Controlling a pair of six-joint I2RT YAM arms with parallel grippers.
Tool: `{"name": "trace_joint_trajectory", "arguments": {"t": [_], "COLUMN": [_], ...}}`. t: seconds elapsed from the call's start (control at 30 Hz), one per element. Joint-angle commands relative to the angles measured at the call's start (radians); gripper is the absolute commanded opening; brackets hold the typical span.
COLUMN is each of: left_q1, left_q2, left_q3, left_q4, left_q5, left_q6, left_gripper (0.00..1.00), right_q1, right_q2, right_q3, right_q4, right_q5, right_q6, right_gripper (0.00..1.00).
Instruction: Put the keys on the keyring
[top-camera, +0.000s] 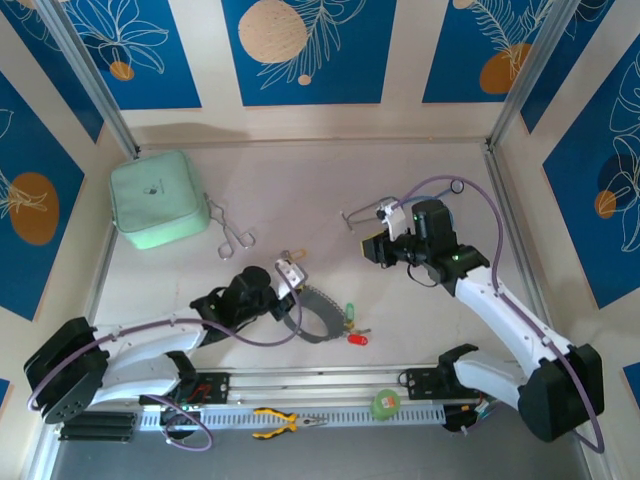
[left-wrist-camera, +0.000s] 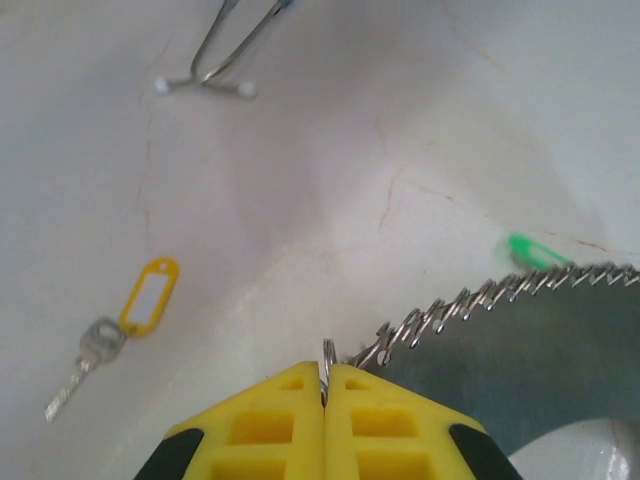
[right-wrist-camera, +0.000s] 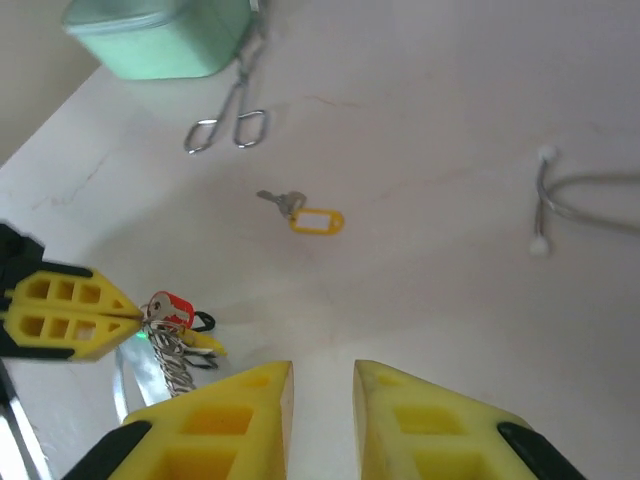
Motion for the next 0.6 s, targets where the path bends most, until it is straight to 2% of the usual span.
{"name": "trace_joint_trajectory", "arguments": {"t": [0.0,0.1,0.2,0.3,0.57], "left_q1": [0.013,0.025,0.040,0.058,0.068], "left_q2": [-0.028,-0.050,-0.072,-0.090,-0.137], "left_q3": [-0.023,-0.048,-0.075,-0.078,-0.089], "left_q4": [0.176,0.224,0.284,0.290,0.325], "left_q5": [0.091,0.156,0.239,0.320,0.447], "left_q6": [0.177,0.244,0.311,0.358,0.501], "left_gripper": [0.00,0.00,0.00,0.00,0.00], "right_q1": [0.047,0.113,0.157,0.192,0.308], "right_q2": [-0.049,-0.082,-0.082,-0.066,-0.049], "right_q3": [-0.071,-0.096,-0.082,-0.077,-0.126], "right_q4": [0.191,0.169,0.079,0.027,0.060], "right_q5": [-0.067,-0.071,-0.058,-0.062,0.022], "right_q6": [-0.250,-0.520,-0.691,-0.771,-0.866], "right_gripper": [0.23,0.23,0.23,0.23,0.22]}}
